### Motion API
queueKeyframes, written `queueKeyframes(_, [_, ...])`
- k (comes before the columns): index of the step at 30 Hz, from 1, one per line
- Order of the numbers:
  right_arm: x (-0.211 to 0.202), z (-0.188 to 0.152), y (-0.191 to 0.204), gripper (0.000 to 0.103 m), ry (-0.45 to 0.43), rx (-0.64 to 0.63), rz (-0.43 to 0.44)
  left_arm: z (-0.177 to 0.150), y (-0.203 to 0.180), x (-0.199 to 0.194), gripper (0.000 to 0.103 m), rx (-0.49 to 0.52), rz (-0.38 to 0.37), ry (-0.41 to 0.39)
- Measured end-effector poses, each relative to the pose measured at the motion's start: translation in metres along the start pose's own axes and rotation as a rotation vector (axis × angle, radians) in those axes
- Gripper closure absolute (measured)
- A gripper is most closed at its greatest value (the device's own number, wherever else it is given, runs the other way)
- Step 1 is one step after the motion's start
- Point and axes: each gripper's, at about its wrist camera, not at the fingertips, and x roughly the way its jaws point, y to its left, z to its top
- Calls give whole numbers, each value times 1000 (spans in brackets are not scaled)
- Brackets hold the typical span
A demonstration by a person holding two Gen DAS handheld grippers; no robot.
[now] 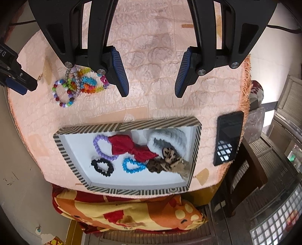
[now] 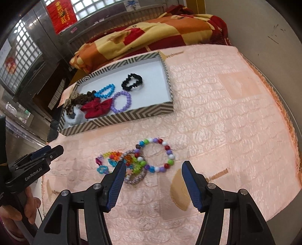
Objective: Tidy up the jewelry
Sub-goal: 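Withdraw both tools from the tray toward the colourful bracelet pile, then move both open tools over the tangle of colourful bead bracelets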
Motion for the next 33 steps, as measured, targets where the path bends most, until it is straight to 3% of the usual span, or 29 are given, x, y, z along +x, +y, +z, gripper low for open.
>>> queueKeyframes(5, [2,-1,-3,44,8,5,-8,-3,1,8,53,-6,-18,31])
queueKeyframes(33, [2,5,7,44,6,-16,-7,-2,-4,1,53,-2,-32,14])
